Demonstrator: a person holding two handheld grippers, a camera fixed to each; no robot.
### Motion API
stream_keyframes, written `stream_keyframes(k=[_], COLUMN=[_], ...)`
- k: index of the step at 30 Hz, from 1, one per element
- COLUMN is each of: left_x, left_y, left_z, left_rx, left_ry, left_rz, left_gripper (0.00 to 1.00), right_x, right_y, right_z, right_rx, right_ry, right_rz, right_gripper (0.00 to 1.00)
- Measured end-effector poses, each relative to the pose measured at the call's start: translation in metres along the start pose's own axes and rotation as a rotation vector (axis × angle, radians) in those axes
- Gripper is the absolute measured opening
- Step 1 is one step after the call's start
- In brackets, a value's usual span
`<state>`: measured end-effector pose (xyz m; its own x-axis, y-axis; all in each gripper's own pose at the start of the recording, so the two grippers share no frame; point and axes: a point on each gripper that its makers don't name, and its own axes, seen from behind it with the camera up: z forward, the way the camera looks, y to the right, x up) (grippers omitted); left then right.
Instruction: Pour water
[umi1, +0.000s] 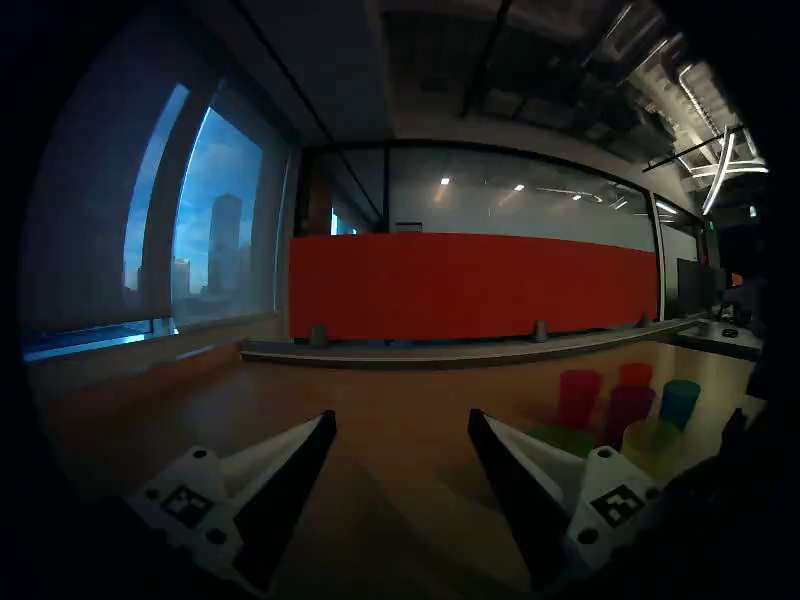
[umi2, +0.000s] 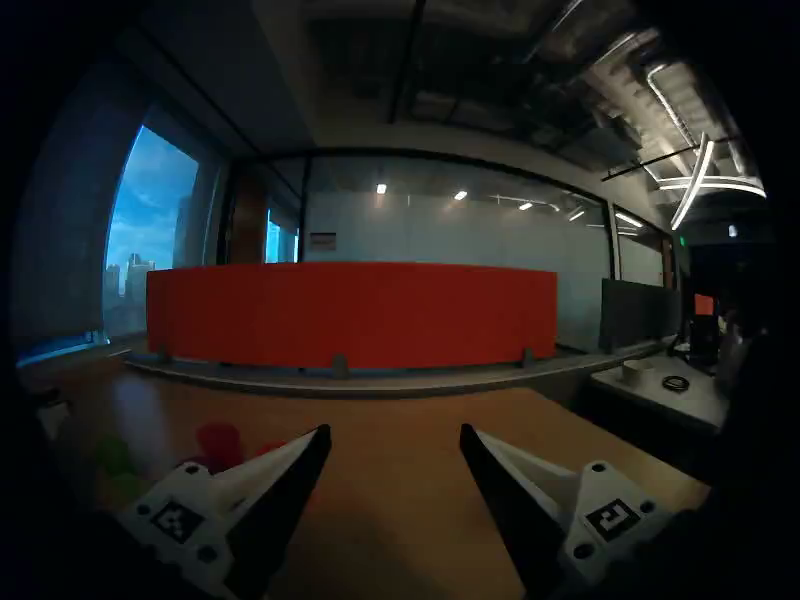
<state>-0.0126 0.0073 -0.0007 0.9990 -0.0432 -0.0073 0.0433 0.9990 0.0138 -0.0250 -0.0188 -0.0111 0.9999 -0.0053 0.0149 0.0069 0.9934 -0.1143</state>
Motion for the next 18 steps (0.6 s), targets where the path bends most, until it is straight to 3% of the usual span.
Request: stream_keyframes(k=[12,18], left_x=[-0.001,0.000], left_y=[0.000,-0.001], left_z=[0.000,0.000], left_rx=[0.000,0.000], left_ry=[-0.001,-0.001], left_rz=[0.002,0.003], left_gripper=[0.98,0.98], right_x=[-0.006,-0.012], right_y=[0.011,0.012], right_z=[-0.010,-0.012], right_rx=[-0.009,0.012], right_ry=[0.039,0.053], right_rz=[0.002,-0.030], right_gripper=[1.00,1.00])
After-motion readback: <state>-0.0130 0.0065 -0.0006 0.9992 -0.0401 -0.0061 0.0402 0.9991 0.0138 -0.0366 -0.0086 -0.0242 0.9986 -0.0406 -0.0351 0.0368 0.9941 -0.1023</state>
